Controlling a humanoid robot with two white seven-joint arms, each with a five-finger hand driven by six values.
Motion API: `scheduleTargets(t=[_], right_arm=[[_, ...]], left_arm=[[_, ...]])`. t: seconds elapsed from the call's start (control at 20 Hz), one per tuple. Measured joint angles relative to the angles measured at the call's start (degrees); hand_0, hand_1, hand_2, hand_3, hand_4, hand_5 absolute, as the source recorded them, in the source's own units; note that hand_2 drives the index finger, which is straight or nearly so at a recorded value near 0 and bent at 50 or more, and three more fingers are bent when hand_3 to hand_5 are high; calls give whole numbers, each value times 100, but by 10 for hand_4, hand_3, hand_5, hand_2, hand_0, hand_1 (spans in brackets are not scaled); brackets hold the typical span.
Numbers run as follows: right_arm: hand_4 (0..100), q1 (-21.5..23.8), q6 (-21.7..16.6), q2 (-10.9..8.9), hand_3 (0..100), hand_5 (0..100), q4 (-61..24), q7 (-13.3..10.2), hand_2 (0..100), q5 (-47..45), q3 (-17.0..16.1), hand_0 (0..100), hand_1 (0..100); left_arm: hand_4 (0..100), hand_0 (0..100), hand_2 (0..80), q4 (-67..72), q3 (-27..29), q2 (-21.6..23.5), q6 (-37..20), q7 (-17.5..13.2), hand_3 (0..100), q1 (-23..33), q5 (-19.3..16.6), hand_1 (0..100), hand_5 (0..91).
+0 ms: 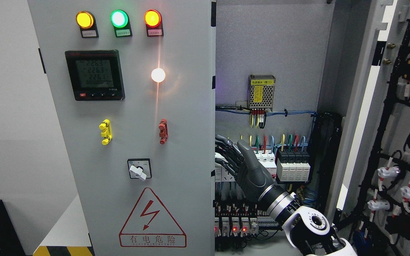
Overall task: Open door with both hands
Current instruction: 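Pull the lamp door edge toward the robot with the right hand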
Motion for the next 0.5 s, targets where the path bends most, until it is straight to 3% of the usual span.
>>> scheduleTargets(t=[0.25,0.5], right_arm=[[0,-28,0,-6,0,0,79,10,0,-68,0,191,0],[0,-74,0,-11,0,0,167,253,0,-95,-1,191,0]], left_arm=[[0,0,0,0,0,0,0,0,0,-4,0,0,0],[0,0,0,0,0,0,0,0,0,-5,0,0,0]])
